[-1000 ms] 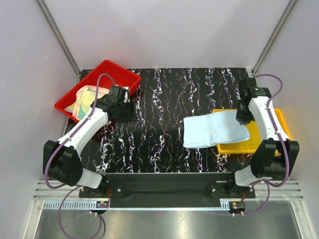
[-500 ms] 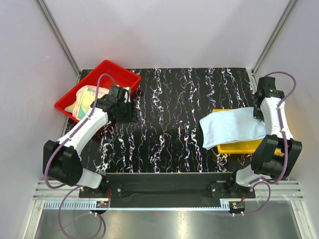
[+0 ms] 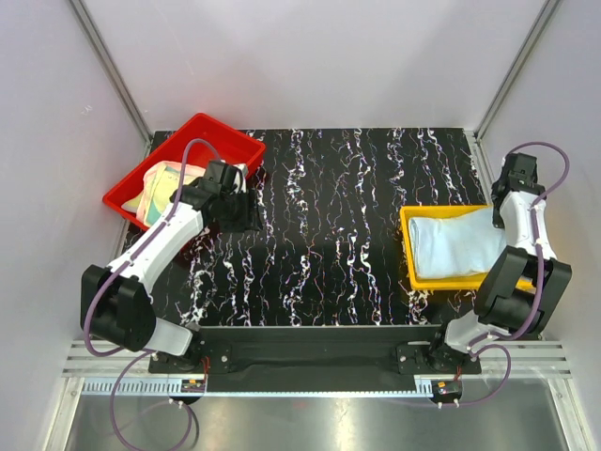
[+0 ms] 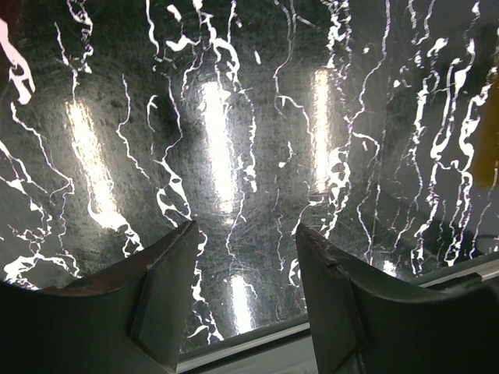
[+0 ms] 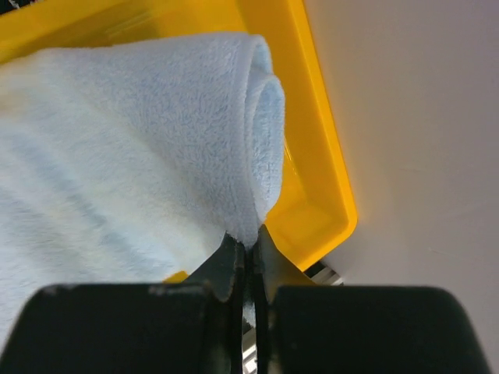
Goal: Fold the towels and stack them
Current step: Neatly place the folded towel into the bin, then grab crumpled towel
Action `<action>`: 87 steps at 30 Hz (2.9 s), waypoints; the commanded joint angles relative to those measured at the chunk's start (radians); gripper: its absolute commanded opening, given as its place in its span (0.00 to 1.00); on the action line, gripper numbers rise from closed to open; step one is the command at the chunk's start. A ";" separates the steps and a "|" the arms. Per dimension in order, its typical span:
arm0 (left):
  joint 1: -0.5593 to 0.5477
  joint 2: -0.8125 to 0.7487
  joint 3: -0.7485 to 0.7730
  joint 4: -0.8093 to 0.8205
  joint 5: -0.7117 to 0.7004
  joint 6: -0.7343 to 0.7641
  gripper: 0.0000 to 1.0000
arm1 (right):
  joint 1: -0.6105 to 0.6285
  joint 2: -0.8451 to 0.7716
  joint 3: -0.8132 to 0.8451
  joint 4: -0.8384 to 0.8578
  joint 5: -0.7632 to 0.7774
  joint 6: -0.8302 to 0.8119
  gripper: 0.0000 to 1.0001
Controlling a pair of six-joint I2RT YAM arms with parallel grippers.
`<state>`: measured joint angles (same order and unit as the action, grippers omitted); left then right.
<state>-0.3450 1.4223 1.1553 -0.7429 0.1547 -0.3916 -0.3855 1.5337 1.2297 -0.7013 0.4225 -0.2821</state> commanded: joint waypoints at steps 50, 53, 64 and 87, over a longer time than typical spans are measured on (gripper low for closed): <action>0.380 0.576 0.610 -0.096 -0.538 0.154 0.44 | 0.548 -0.195 0.057 0.152 -0.561 0.560 0.73; 0.382 0.633 0.742 -0.196 -0.567 0.149 0.09 | 0.547 -0.196 0.089 0.135 -0.596 0.549 0.74; 0.385 0.566 0.726 -0.133 -0.478 0.181 0.18 | 0.548 -0.271 0.057 0.149 -0.594 0.590 0.75; 0.275 0.324 1.006 -0.228 -0.437 0.169 0.00 | 0.548 -0.280 0.116 0.106 -0.614 0.600 0.74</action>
<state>-0.0250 1.9385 2.0987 -0.9710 -0.3386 -0.2108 0.1616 1.2968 1.3151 -0.5980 -0.1703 0.2970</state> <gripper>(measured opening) 0.008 0.744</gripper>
